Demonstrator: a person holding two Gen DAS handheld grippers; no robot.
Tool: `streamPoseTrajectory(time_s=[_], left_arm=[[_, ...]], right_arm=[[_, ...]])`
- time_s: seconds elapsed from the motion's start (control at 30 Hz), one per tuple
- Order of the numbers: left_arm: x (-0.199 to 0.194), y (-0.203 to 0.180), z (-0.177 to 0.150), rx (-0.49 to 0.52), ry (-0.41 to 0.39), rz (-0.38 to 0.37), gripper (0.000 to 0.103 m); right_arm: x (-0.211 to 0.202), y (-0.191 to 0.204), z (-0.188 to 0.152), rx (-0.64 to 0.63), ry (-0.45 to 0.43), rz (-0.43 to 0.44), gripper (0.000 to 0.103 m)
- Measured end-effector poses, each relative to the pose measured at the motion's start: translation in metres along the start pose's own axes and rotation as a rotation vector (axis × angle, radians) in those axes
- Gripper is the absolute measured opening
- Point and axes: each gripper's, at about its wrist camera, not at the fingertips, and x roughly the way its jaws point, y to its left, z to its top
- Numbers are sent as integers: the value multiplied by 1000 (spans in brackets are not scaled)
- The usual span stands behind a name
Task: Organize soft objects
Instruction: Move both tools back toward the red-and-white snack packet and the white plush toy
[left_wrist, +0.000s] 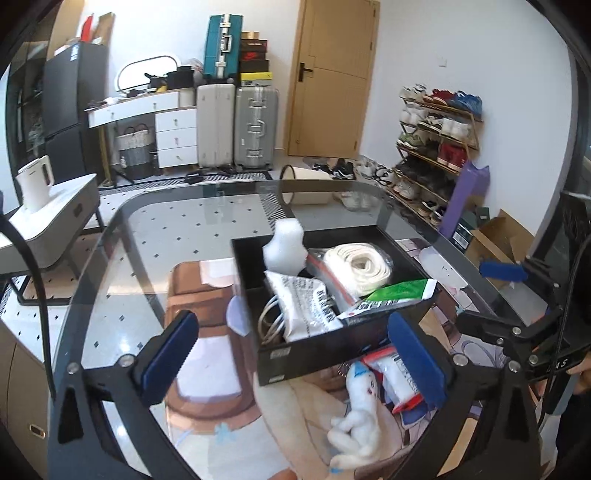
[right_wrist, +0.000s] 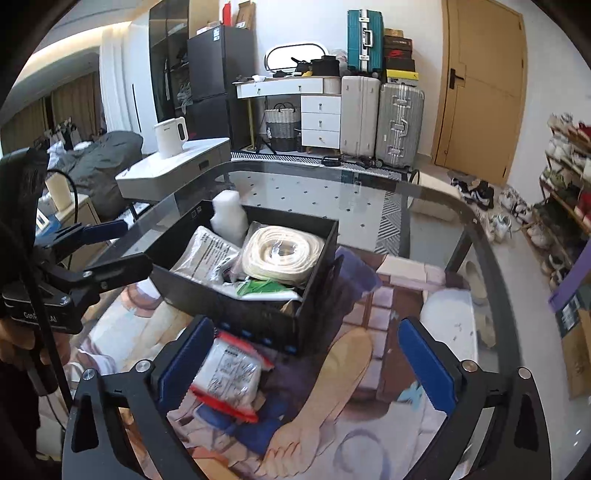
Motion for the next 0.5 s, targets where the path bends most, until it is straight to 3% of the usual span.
streamPoseTrajectory(time_s=[0.5], left_arm=[[-21,0,-30,-21,-6,52,103]], right_arm=[[-2,16,-24,28,40,-4,102]])
